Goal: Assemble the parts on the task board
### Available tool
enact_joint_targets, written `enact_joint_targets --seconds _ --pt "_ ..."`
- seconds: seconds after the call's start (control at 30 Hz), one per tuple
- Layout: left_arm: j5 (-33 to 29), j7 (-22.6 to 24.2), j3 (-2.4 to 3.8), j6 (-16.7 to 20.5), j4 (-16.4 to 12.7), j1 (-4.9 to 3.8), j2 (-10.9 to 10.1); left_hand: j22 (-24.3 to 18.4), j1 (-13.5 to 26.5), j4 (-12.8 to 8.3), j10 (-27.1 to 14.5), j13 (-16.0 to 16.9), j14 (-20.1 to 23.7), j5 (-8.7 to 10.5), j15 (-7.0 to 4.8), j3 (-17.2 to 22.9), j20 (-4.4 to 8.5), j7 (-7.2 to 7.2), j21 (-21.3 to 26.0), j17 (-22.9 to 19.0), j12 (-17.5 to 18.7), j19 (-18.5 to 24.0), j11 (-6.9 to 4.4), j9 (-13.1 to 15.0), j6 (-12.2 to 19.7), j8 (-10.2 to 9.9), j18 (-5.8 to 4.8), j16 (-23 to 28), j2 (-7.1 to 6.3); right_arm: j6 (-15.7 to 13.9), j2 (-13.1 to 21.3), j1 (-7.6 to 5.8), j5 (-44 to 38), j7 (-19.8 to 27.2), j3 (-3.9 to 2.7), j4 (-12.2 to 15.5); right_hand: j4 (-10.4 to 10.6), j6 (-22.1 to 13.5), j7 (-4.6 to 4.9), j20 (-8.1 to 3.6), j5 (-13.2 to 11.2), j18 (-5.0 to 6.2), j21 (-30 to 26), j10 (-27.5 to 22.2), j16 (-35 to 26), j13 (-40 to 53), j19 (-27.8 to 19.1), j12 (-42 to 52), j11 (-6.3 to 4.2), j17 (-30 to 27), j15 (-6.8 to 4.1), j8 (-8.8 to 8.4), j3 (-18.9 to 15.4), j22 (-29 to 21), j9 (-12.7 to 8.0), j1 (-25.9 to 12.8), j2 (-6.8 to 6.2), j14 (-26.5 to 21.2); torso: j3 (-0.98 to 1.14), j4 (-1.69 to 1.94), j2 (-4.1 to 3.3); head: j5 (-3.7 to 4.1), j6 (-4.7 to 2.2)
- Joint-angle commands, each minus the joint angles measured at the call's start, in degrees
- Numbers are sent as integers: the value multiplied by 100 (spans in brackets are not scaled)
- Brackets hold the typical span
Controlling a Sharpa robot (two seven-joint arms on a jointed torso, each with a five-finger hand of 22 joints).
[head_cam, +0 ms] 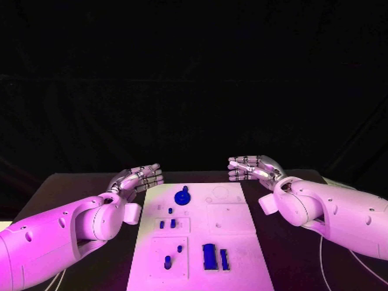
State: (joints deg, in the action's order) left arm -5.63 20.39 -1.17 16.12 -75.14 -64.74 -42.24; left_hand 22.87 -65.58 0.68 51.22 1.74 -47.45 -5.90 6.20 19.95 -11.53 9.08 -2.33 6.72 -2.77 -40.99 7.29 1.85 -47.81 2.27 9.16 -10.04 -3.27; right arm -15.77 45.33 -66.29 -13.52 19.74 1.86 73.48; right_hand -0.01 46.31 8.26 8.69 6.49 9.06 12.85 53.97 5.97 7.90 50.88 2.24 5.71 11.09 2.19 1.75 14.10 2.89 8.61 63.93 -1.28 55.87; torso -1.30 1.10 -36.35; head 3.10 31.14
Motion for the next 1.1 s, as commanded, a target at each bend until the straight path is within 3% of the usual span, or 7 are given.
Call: enact_joint_targets --seconds 0.03,0.3,0.33,0.4,0.6,0.63,1.1 --pt "53 91 12 237 -122 32 -7 -730 2090 -68 -1632 -174 1512 590 -198 -637 368 -290 233 -214 277 1307 -232 -185 1524 -227 -296 321 327 -258 -9 44 87 76 -17 130 1 -1477 -263 -277 -209 -289 -409 -1720 -188 -251 -1622 -224 -571 -353 -219 -175 -448 -289 -275 -2038 128 -1780 28 -27 119 -68 78" --pt "254 426 53 1246 -658 200 -101 -1158 3321 -68 -2594 -174 2403 590 -620 -1010 585 -461 233 -672 277 2077 -729 -185 2423 -227 -418 509 327 -1268 -30 267 583 441 -83 724 1 -2346 -420 -439 -649 -413 -652 -2729 -597 -790 -2575 -224 -571 -561 -219 -175 -712 -289 -435 -3232 128 -2828 116 -98 462 -277 290" --pt "289 483 60 1420 -750 229 -117 -1205 3455 -68 -2699 -174 2501 590 -620 -1050 609 -480 233 -672 277 2158 -729 -185 2519 -227 -418 527 327 -1442 -34 305 668 503 -94 827 1 -2440 -826 -457 -649 -413 -678 -2840 -597 -790 -2679 -224 -571 -583 -219 -175 -742 -289 -454 -3364 128 -2943 121 -103 484 -290 303" --pt "370 619 77 1830 -967 297 -155 -1303 3735 -68 -2917 -174 2704 590 -620 -1136 658 -908 233 -672 277 2335 -729 -185 2725 -227 -478 571 327 -1854 -43 396 871 652 -121 1069 1 -2643 -826 -869 -649 -452 -733 -3082 -597 -790 -2903 -224 -571 -633 -219 -175 -806 -289 -861 -3645 128 -3188 129 -109 515 -308 322" --pt "507 848 106 2521 -1334 412 -220 -1505 4315 -68 -3372 -174 3125 590 -620 -1315 1153 -908 233 -672 277 2698 -729 -185 3147 -227 -916 1004 327 -2550 -58 550 1213 903 -167 1479 1 -3053 -826 -869 -649 -502 -845 -3563 -597 -790 -3355 -224 -571 -1109 -219 -175 -929 -289 -861 -4213 128 -3686 130 -110 517 -310 324" --pt "529 884 110 2627 -1390 429 -230 -1556 4461 -68 -3485 -174 3228 590 -620 -1357 1153 -908 233 -672 277 2784 -729 -185 3252 -227 -916 1004 327 -2658 -60 574 1266 942 -174 1543 1 -3156 -826 -869 -649 -906 -878 -3682 -597 -790 -3467 -224 -571 -1109 -219 -175 -960 -289 -861 -4354 128 -3810 130 -110 517 -310 324" --pt "563 941 117 2799 -1482 458 -246 -1871 5362 -68 -4192 -174 3880 590 -620 -1995 1153 -908 233 -672 277 3349 -729 -185 3908 -227 -916 1004 327 -2834 -64 613 1352 1005 -186 1647 1 -3794 -826 -869 -649 -906 -1285 -4420 -597 -790 -4169 -224 -571 -1109 -219 -175 -1410 -289 -861 -5233 128 -4579 130 -110 517 -310 324"
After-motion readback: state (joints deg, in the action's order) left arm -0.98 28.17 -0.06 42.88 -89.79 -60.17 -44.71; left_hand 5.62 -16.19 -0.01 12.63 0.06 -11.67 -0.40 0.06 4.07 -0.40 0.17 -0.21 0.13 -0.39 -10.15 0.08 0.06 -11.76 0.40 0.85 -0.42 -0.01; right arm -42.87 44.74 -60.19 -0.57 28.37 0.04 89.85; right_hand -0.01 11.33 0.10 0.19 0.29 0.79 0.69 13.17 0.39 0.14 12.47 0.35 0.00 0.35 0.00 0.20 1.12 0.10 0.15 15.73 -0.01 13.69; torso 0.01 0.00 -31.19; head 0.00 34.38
